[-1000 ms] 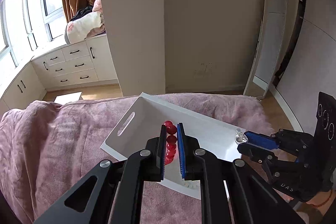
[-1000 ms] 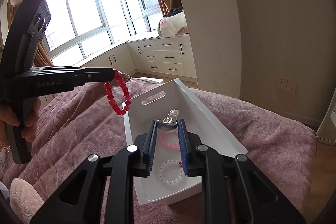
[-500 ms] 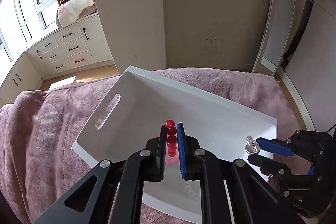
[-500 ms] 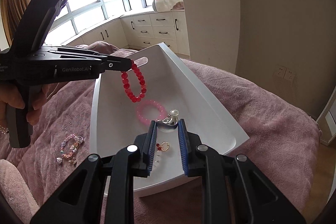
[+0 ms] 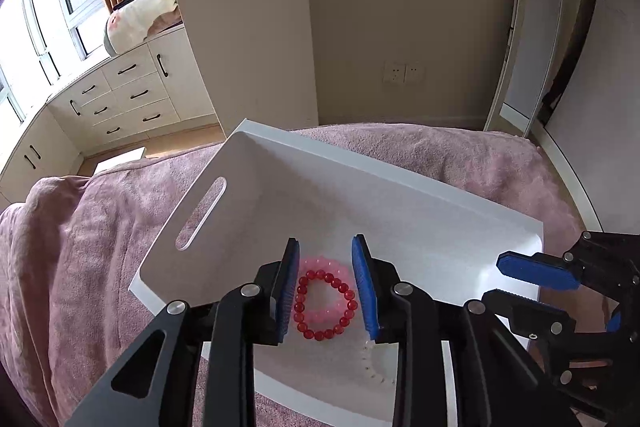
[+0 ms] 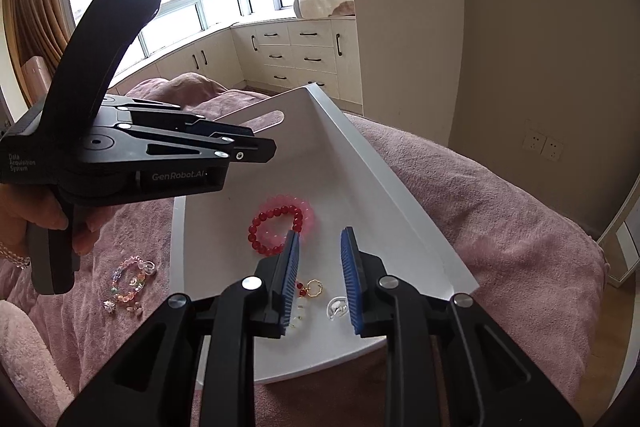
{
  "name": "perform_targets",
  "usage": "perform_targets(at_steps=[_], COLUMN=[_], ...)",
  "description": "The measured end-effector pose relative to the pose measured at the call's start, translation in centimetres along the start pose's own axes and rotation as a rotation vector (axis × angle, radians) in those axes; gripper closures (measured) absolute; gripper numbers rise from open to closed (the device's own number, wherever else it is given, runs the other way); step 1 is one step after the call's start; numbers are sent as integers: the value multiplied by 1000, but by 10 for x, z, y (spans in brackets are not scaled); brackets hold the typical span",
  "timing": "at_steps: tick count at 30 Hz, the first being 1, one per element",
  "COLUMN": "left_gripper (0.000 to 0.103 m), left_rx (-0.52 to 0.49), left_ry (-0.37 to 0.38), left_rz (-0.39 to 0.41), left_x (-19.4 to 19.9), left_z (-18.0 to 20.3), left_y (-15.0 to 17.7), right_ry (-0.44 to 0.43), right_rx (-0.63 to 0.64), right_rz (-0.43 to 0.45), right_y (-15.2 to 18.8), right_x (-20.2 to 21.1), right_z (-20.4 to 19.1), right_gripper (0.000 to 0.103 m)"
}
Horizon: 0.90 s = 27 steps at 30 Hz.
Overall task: Organize jewelry
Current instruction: 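Withdraw both tools from the bin toward the charm bracelet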
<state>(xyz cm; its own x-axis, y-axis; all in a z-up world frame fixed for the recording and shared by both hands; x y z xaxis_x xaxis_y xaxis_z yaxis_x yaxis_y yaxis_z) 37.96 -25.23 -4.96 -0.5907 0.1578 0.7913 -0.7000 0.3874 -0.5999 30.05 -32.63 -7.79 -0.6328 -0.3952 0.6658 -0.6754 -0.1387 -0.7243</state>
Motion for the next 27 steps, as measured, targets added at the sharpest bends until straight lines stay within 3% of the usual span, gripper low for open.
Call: perform_targets(at_steps=[2,5,7,9,10,14,20,27], left_gripper=[58,45,41,34,26,11,8,3], left_rx=[10,15,7,12,22,72,73,104], left_ry=[-12,-30,-51,-78,-92,-111,-188,-257], left_rz=[20,58,85,110,120,177,272,326], left_x=[10,28,42,58,66,106,163,213], left_z=[-5,-14,-19,-26,-30,-47,-73,-108], left_y=[0,-1,-4,-7,-8,-9,10,53], right_ry=[1,2,4,9,14,29,26,-7], right_rx=[4,15,25,36,42,71,114,155], right_rz=[3,25,44,64,77,125,194,240], right_y=[-3,-9,-14,-21,-24,-35,-44,-47], right_x=[4,14,22,32,37,58,85,99], right_z=[-4,-11,-17,-24,-27,-45,-79,-126], right_gripper=[78,61,59,48,45,33,19,7])
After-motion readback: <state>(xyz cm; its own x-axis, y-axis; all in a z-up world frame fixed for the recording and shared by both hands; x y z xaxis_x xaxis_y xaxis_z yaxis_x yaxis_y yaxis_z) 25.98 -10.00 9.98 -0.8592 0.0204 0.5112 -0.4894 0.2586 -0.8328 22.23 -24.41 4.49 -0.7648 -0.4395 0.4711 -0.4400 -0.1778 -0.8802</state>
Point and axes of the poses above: each gripper's, at about its wrist camera, not at the fingertips, and x roughly against the way its jaws point, z to its right, y to its underside, the point moved 6 cm from there along -x, roughly the way its jaws point, and after that the axes turned 5 degrees about -y, right-handed, at the moved point
